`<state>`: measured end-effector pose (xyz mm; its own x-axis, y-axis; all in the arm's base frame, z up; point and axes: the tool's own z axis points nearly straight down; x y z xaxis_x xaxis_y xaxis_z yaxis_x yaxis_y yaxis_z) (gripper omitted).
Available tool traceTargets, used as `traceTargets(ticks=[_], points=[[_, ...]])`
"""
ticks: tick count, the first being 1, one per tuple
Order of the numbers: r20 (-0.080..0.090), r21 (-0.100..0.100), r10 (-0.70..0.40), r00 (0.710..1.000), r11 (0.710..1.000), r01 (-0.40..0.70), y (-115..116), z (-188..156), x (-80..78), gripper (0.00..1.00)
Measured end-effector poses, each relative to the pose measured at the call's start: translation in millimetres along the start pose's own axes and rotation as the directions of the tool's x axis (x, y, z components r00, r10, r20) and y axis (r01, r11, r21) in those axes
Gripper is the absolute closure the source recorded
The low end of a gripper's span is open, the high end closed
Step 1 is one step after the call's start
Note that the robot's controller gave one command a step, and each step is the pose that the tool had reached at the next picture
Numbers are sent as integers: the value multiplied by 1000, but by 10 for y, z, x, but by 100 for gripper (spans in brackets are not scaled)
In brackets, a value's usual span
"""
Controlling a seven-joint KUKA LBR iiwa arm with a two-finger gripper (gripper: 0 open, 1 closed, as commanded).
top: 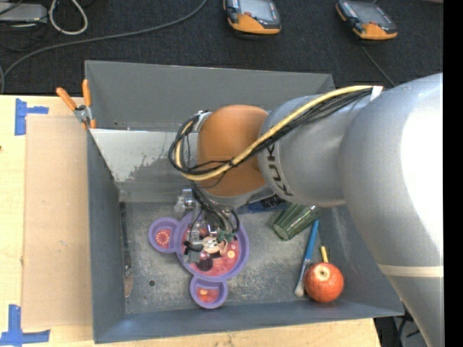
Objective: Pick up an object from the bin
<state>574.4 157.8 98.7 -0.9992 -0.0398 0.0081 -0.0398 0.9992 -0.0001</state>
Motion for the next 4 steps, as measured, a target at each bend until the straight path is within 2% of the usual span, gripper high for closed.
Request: traceTargets(ticks=[1, 2, 3, 4], points=[[11, -1, 20, 1000, 1000, -20, -670, 295, -435, 0], [8, -8, -28, 1000, 1000, 28, 118, 281, -339, 100], [7, -8, -27, 1000, 1000, 27, 117, 281, -339, 100], [-4, -6, -26, 1000, 1000, 26, 110, -24, -304, 100]])
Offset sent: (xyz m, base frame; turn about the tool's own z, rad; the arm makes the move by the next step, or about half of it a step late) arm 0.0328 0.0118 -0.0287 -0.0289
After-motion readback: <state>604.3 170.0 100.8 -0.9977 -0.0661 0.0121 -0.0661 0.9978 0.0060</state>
